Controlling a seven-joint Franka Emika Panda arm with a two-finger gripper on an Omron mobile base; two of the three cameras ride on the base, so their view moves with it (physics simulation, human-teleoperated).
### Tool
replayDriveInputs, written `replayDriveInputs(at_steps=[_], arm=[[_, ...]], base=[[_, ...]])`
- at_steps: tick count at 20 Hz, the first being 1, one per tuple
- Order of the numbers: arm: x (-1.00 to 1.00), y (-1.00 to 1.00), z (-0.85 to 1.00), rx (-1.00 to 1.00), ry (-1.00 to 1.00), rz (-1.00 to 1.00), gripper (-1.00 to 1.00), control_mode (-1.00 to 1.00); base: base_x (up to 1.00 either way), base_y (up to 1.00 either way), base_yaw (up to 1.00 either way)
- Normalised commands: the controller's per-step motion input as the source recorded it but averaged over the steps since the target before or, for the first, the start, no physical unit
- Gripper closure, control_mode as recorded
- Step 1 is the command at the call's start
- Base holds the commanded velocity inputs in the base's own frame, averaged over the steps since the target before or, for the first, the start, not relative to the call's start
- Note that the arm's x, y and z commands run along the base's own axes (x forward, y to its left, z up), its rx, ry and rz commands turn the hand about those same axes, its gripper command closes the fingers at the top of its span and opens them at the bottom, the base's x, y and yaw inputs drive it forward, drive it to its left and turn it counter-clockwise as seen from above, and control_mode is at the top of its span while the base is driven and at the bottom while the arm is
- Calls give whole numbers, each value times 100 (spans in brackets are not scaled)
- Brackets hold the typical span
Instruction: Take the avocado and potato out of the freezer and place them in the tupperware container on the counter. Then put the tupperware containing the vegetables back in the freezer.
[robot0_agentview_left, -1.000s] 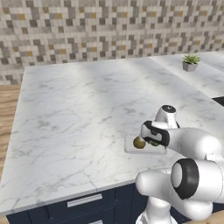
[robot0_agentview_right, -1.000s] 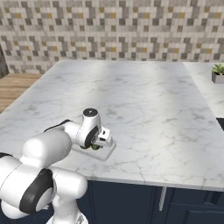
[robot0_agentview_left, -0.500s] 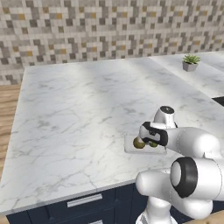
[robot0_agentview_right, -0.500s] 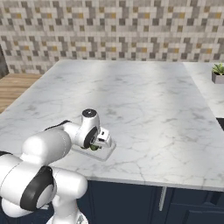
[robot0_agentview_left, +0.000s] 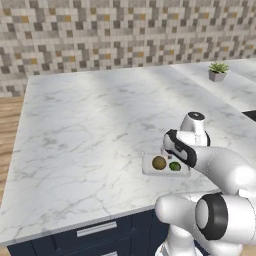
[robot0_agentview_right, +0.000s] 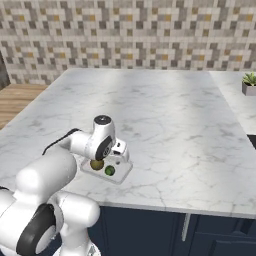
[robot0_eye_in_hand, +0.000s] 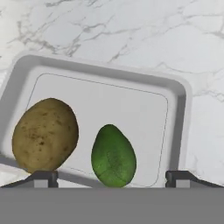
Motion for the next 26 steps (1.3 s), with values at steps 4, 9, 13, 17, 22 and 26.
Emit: replayDriveInputs(at_steps=[4, 9, 13, 17, 22, 26], arm=[[-43, -82, 19, 0, 2, -12, -100, -100], [-5, -55, -7, 0, 5, -7, -100, -100], [27, -22, -10, 0, 0, 0, -100, -100], [43, -6, -13, 1, 0, 0, -100, -100], [30, 0, -24, 1, 2, 0, -100, -100], [32, 0, -30, 2, 6, 0, -100, -100]], base=[[0, 0, 0], [0, 0, 0], [0, 0, 0], [0, 0, 0], [0, 0, 0], [0, 0, 0]])
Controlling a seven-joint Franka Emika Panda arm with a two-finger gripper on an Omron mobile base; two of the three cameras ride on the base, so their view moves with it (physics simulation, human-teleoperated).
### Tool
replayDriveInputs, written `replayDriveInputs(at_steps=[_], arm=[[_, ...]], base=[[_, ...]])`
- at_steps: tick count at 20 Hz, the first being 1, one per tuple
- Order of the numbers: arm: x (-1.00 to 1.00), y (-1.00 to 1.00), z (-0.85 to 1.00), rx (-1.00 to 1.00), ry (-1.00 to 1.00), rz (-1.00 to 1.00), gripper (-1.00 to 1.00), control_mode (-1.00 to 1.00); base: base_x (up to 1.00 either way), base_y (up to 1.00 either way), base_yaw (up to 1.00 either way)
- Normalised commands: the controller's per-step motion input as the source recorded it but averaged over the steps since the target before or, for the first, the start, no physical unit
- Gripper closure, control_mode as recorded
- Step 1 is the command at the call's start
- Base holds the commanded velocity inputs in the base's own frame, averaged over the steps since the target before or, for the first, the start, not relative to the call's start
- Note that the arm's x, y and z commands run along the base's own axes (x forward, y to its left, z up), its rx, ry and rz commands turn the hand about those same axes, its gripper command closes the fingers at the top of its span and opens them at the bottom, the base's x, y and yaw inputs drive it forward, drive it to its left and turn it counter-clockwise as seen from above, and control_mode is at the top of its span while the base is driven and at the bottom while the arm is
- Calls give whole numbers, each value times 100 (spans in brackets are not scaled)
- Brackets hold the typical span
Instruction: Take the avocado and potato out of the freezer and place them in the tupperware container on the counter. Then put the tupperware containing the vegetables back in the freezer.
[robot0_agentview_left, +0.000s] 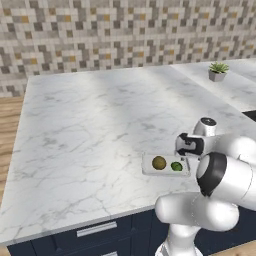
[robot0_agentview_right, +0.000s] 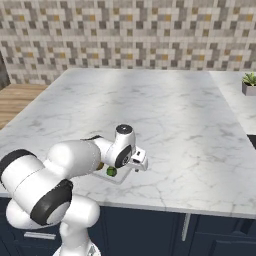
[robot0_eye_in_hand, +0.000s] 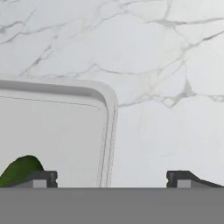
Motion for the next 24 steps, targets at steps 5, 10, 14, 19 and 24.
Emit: replayDriveInputs(at_steps=[5, 10, 14, 19, 24], arm=[[24, 0, -31, 1, 4, 0, -100, -100], [14, 0, -32, 2, 4, 0, -100, -100], [20, 0, -33, 2, 2, 0, -100, -100], [24, 0, -28, 1, 0, 0, -100, -100], [5, 0, -40, 0, 0, 0, 100, -100]], base=[[0, 0, 0], [0, 0, 0], [0, 0, 0], [0, 0, 0], [0, 0, 0]])
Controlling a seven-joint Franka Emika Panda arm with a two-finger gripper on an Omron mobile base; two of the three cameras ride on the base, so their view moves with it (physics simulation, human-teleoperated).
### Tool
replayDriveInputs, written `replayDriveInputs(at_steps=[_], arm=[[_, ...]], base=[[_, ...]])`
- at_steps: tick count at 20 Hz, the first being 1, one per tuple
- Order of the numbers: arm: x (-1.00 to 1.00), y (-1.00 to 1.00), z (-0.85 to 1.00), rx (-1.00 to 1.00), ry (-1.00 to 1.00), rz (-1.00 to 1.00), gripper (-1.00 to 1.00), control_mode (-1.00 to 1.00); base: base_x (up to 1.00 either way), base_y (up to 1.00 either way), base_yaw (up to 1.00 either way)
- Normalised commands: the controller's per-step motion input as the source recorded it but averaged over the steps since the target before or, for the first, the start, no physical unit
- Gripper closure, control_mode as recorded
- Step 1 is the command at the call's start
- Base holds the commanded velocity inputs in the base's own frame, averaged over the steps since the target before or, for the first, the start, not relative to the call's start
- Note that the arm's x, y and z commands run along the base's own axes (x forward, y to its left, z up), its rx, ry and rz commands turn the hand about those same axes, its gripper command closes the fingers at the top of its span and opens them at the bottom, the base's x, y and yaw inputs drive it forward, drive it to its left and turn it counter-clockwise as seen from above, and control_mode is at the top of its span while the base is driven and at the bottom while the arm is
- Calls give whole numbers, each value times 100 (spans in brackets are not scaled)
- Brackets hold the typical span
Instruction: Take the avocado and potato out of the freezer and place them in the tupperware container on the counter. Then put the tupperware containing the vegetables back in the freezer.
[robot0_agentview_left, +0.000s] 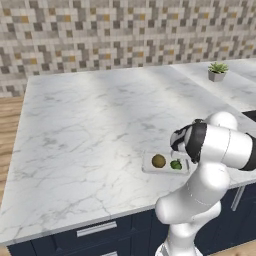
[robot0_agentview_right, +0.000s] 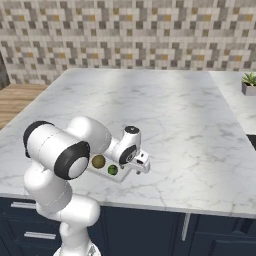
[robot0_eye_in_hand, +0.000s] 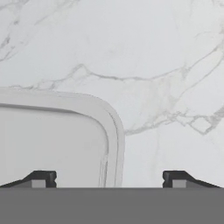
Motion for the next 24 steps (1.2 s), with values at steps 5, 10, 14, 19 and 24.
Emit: replayDriveInputs(at_steps=[5, 10, 14, 19, 24], arm=[[-8, 0, -16, 0, 0, 0, 100, -100], [-13, 7, 0, 0, -1, 0, 100, -100], [-13, 8, 8, 0, -1, 0, 100, -100], [-17, 1, 55, 6, 0, 0, 100, -100], [-3, 0, 80, 14, 0, 0, 100, -100]], base=[[0, 0, 0], [0, 0, 0], [0, 0, 0], [0, 0, 0], [0, 0, 0]])
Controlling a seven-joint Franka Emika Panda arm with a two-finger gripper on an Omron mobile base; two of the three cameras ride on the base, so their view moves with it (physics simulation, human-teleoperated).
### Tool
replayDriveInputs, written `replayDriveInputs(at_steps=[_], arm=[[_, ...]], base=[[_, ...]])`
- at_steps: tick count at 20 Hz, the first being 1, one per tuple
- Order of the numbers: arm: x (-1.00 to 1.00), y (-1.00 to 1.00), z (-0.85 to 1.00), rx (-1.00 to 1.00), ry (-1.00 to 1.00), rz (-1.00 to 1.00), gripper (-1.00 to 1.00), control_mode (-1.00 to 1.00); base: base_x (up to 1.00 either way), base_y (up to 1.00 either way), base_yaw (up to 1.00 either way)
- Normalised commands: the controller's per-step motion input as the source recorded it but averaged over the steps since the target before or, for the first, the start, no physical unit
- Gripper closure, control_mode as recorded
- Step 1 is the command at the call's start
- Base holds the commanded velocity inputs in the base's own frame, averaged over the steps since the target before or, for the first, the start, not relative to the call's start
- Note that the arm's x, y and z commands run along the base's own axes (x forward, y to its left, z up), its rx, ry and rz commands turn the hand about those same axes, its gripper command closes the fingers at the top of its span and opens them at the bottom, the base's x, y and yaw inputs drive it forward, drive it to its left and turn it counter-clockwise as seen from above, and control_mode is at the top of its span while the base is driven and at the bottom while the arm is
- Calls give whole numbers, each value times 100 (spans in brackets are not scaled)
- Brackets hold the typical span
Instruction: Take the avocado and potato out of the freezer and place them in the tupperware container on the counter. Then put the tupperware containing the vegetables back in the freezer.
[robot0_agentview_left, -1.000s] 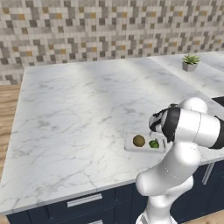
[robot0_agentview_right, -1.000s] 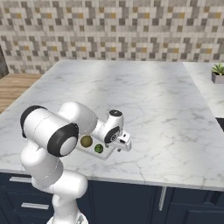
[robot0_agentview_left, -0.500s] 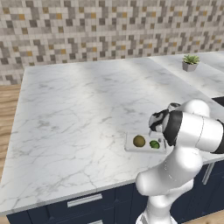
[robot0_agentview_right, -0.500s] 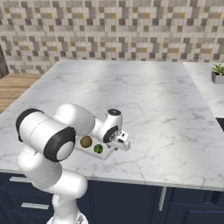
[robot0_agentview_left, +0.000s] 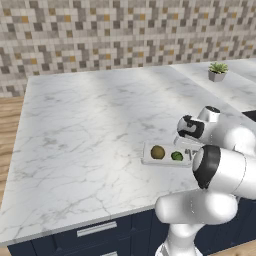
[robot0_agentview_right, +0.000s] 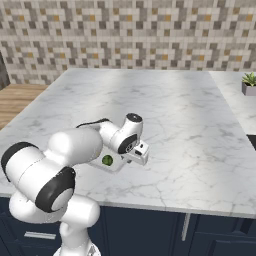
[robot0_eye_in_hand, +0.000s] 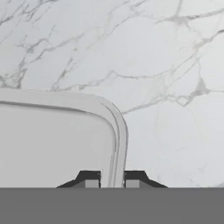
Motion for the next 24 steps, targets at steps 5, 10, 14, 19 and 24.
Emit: replayDriveInputs(at_steps=[5, 10, 14, 19, 24], arm=[[0, 0, 67, 11, 0, 0, 100, -100], [-22, 0, 100, 9, -2, 0, 100, -100], [-41, 5, 100, 6, -2, 0, 100, -100], [-75, 25, 89, 0, -5, 0, 100, -100], [-95, 41, 55, 0, -7, 2, 100, -100]], base=[[0, 0, 0], [0, 0, 0], [0, 0, 0], [0, 0, 0], [0, 0, 0]])
